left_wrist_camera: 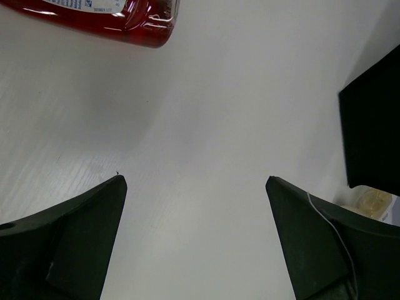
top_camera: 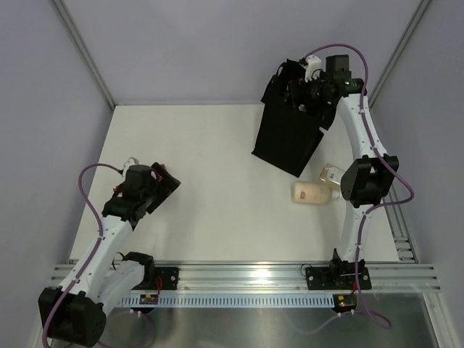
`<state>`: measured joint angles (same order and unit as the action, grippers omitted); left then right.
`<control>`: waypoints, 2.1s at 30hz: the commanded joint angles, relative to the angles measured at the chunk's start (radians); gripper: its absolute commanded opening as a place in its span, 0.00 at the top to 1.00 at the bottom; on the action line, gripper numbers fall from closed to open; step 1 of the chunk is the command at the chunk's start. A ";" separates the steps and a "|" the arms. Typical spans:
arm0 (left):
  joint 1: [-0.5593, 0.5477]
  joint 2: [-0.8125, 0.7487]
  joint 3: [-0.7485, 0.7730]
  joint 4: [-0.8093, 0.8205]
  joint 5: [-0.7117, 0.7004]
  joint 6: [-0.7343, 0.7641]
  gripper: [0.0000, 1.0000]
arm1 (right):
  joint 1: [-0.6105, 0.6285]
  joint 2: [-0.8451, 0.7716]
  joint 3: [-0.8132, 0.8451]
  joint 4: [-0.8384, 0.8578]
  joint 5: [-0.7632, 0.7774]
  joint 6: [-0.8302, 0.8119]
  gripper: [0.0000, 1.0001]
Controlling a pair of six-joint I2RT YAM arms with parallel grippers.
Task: Place the personal care products into the canvas bag
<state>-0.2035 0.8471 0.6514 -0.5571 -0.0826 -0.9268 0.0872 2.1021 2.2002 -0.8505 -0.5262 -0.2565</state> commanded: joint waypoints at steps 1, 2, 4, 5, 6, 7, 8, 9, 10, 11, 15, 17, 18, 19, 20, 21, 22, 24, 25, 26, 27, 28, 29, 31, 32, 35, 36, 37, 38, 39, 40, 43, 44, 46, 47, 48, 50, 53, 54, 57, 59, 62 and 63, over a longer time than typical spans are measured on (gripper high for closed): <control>0.007 0.035 0.020 0.000 -0.016 0.065 0.01 | -0.021 -0.169 0.059 -0.007 0.023 0.002 0.01; 0.007 0.044 0.028 -0.001 -0.003 0.086 0.01 | -0.029 -0.200 0.059 -0.005 0.026 0.003 0.01; 0.007 0.064 0.047 0.019 0.059 0.193 0.01 | -0.053 -0.232 0.052 0.008 0.028 0.011 0.00; 0.006 0.066 0.051 0.028 0.079 0.282 0.01 | -0.063 -0.266 0.041 0.010 0.025 0.011 0.00; 0.006 0.067 0.060 0.049 0.125 0.324 0.01 | -0.072 -0.283 0.033 0.011 0.017 0.008 0.01; 0.007 0.064 0.065 0.060 0.186 0.365 0.01 | -0.079 -0.303 0.024 0.001 -0.007 -0.003 0.01; 0.006 0.060 0.068 0.069 0.216 0.440 0.01 | -0.079 -0.342 -0.002 -0.004 -0.023 -0.018 0.01; 0.007 0.056 0.073 0.080 0.239 0.466 0.01 | -0.079 -0.364 -0.023 -0.005 -0.034 -0.039 0.01; 0.007 0.053 0.085 0.085 0.257 0.491 0.01 | -0.079 -0.391 -0.051 -0.004 -0.053 -0.058 0.01; 0.007 0.053 0.093 0.085 0.286 0.531 0.01 | -0.079 -0.446 -0.078 -0.001 -0.061 -0.072 0.00; 0.007 0.060 0.125 0.106 0.398 0.612 0.01 | -0.106 -0.605 -0.299 0.030 -0.077 -0.170 0.00; 0.007 0.061 0.129 0.126 0.475 0.634 0.01 | -0.109 -0.698 -0.411 0.037 -0.087 -0.207 0.00; 0.007 0.063 0.131 0.152 0.501 0.637 0.01 | -0.107 -0.727 -0.448 0.041 -0.122 -0.245 0.01; 0.007 0.064 0.129 0.167 0.529 0.641 0.01 | -0.109 -0.758 -0.488 0.030 -0.156 -0.275 0.00; 0.007 0.067 0.134 0.181 0.571 0.640 0.01 | -0.109 -0.808 -0.525 0.016 -0.196 -0.306 0.00; 0.006 0.082 0.143 0.195 0.584 0.638 0.01 | -0.109 -0.830 -0.603 -0.005 -0.289 -0.390 0.00; 0.007 0.093 0.155 0.197 0.599 0.640 0.01 | -0.107 -0.850 -0.641 -0.074 -0.343 -0.450 0.01; 0.007 0.133 0.198 0.191 0.664 0.652 0.01 | -0.107 -0.896 -0.758 -0.152 -0.421 -0.662 0.00; 0.007 0.147 0.211 0.191 0.711 0.658 0.01 | -0.107 -0.909 -0.799 -0.229 -0.466 -0.750 0.00; 0.007 0.158 0.218 0.191 0.730 0.675 0.01 | -0.107 -0.933 -0.889 -0.246 -0.472 -0.821 0.00; 0.006 0.168 0.226 0.191 0.744 0.681 0.01 | -0.107 -0.945 -0.936 -0.243 -0.468 -0.907 0.00; 0.006 0.182 0.226 0.194 0.768 0.687 0.01 | -0.107 -0.959 -0.985 -0.208 -0.439 -0.932 0.01; 0.006 0.187 0.222 0.201 0.782 0.695 0.01 | -0.107 -0.982 -1.066 -0.194 -0.419 -0.958 0.01; 0.006 0.190 0.191 0.250 0.806 0.683 0.01 | -0.107 -0.996 -1.129 -0.159 -0.333 -1.044 0.00; 0.004 0.190 0.180 0.276 0.813 0.675 0.01 | -0.107 -0.993 -1.167 -0.144 -0.307 -1.062 0.01; 0.003 0.179 0.143 0.308 0.808 0.666 0.01 | -0.104 -0.953 -1.203 -0.116 -0.198 -1.092 0.00; 0.003 0.173 0.133 0.315 0.804 0.661 0.01 | -0.103 -0.941 -1.209 -0.090 -0.155 -1.086 0.01; 0.001 0.167 0.120 0.318 0.791 0.657 0.01 | -0.101 -0.917 -1.218 -0.075 -0.135 -1.081 0.00; -0.005 0.168 0.117 0.313 0.784 0.657 0.01 | -0.096 -0.906 -1.223 -0.059 -0.118 -1.072 0.01; -0.008 0.167 0.117 0.312 0.776 0.660 0.01 | -0.092 -0.895 -1.229 -0.039 -0.068 -1.061 0.00; -0.010 0.167 0.117 0.312 0.767 0.661 0.01 | -0.061 -0.877 -1.232 0.006 -0.042 -1.044 0.00; -0.011 0.173 0.117 0.309 0.751 0.661 0.01 | -0.043 -0.831 -1.234 0.054 0.014 -1.027 0.00; -0.011 0.175 0.117 0.306 0.750 0.660 0.01 | -0.041 -0.817 -1.229 0.060 0.025 -1.023 0.01; -0.011 0.178 0.117 0.307 0.742 0.658 0.01 | -0.035 -0.791 -1.220 0.073 0.051 -1.018 0.01; -0.011 0.178 0.117 0.306 0.741 0.658 0.01 | -0.033 -0.768 -1.208 0.070 0.052 -1.018 0.01; -0.011 0.181 0.117 0.306 0.742 0.657 0.01 | -0.033 -0.758 -1.205 0.073 0.054 -1.017 0.01; -0.011 0.182 0.117 0.306 0.742 0.655 0.01 | -0.030 -0.732 -1.197 0.079 0.060 -1.020 0.00; -0.011 0.188 0.119 0.306 0.748 0.654 0.01 | -0.021 -0.692 -1.194 0.103 0.092 -1.017 0.01; -0.011 0.188 0.119 0.307 0.747 0.654 0.01 | -0.020 -0.683 -1.194 0.108 0.097 -1.015 0.00; -0.011 0.191 0.120 0.307 0.744 0.654 0.01 | -0.001 -0.645 -1.197 0.120 0.115 -1.020 0.00; -0.011 0.193 0.119 0.304 0.742 0.654 0.01 | 0.023 -0.630 -1.200 0.133 0.147 -1.015 0.00; -0.011 0.198 0.122 0.303 0.744 0.654 0.01 | 0.054 -0.582 -1.197 0.151 0.204 -1.008 0.00; -0.011 0.198 0.122 0.303 0.744 0.655 0.01 | 0.062 -0.568 -1.194 0.160 0.219 -1.004 0.00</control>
<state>-0.2115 1.0367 0.7673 -0.2943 0.6624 -0.2699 0.1162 1.4960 0.9726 -0.7334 -0.3859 -1.2644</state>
